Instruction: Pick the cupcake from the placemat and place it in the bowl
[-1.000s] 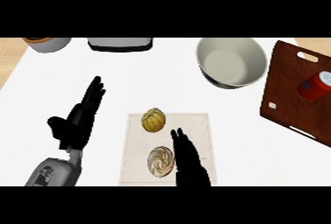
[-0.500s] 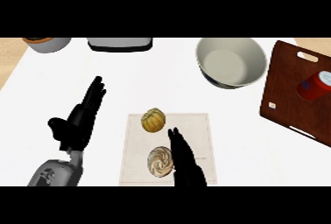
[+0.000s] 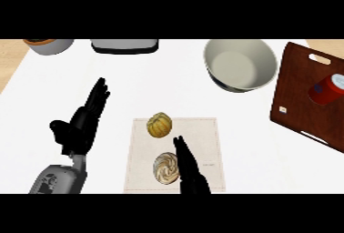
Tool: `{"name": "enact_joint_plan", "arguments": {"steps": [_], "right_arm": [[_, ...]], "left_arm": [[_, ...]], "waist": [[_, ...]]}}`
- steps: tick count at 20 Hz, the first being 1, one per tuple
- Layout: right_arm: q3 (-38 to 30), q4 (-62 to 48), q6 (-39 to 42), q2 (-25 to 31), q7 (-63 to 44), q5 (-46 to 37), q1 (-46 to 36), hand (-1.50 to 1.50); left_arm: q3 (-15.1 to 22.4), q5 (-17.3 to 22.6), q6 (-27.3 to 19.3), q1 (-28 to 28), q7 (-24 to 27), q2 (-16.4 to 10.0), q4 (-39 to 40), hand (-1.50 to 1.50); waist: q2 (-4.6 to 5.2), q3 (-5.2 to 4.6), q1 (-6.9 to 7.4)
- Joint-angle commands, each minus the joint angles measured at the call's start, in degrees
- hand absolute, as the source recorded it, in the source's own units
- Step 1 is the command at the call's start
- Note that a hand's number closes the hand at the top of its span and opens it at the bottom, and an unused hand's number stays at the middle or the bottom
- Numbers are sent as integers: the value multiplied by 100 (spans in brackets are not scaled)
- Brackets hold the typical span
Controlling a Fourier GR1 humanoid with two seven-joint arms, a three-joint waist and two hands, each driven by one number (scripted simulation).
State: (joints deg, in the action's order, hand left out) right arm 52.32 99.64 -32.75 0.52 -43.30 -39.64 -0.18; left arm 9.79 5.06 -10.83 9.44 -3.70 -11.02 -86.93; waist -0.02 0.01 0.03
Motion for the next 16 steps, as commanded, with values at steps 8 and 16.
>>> {"name": "enact_joint_plan", "arguments": {"steps": [8, 16], "right_arm": [[135, -1037, -900, -52, 948, 942, -84, -150], [-5, -2216, -1345, -52, 1102, 1510, -950, -150]], "left_arm": [[-427, -83, 396, -21, 1, 80, -34, 0], [-400, -310, 294, 95, -168, 380, -25, 0]], "waist": [[2, 0, 7], [6, 0, 26]]}}
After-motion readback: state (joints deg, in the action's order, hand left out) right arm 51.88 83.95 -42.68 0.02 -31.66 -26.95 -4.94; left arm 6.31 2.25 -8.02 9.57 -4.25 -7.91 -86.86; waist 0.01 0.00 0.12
